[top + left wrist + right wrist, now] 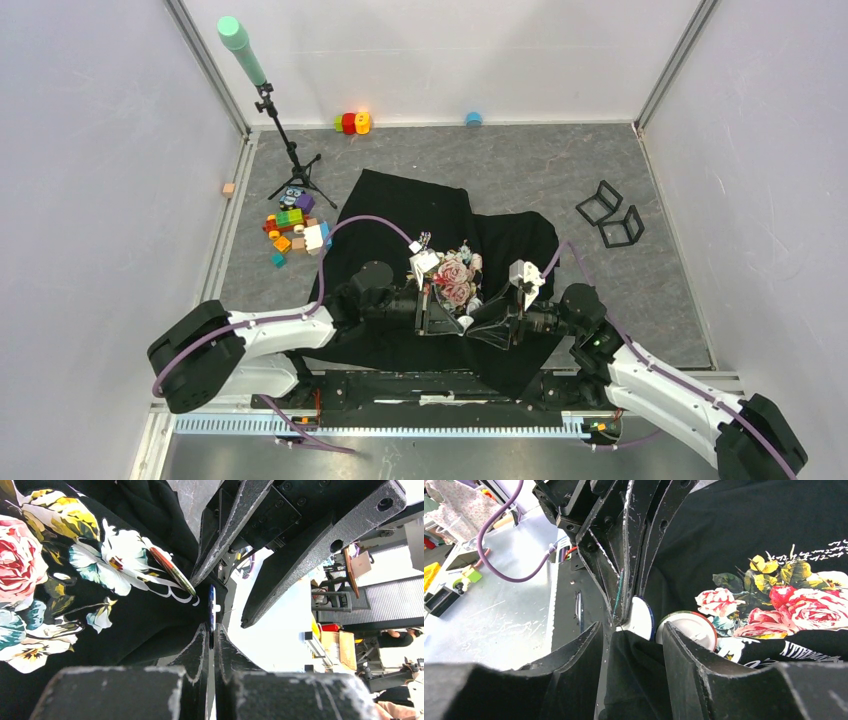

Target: Pin the brooch onto the clothing

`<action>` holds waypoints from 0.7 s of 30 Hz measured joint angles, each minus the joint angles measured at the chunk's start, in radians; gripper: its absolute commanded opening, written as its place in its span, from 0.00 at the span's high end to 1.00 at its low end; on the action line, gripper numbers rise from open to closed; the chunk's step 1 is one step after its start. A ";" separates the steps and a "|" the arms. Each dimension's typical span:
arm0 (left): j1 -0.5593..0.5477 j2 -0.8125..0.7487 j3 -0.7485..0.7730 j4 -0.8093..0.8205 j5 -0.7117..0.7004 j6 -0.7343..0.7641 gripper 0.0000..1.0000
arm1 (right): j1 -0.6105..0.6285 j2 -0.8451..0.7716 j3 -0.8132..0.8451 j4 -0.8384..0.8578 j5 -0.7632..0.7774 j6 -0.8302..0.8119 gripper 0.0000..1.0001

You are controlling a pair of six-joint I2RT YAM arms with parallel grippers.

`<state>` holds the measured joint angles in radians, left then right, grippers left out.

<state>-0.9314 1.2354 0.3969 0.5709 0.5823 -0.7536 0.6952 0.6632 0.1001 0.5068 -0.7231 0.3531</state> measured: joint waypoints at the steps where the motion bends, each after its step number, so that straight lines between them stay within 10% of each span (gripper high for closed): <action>1: 0.000 0.001 0.000 0.001 0.005 0.000 0.98 | 0.000 0.005 0.000 0.008 -0.003 0.002 0.50; 11: 0.000 0.013 0.000 0.008 0.051 0.000 0.98 | 0.000 0.052 -0.005 0.061 -0.042 0.029 0.57; 21: 0.005 0.019 0.000 0.008 0.079 0.000 0.98 | 0.000 0.027 -0.005 0.028 -0.073 0.022 0.42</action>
<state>-0.9264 1.2545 0.3973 0.5789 0.6613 -0.7532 0.6952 0.6903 0.0948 0.5350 -0.7963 0.3748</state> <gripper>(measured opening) 0.045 0.613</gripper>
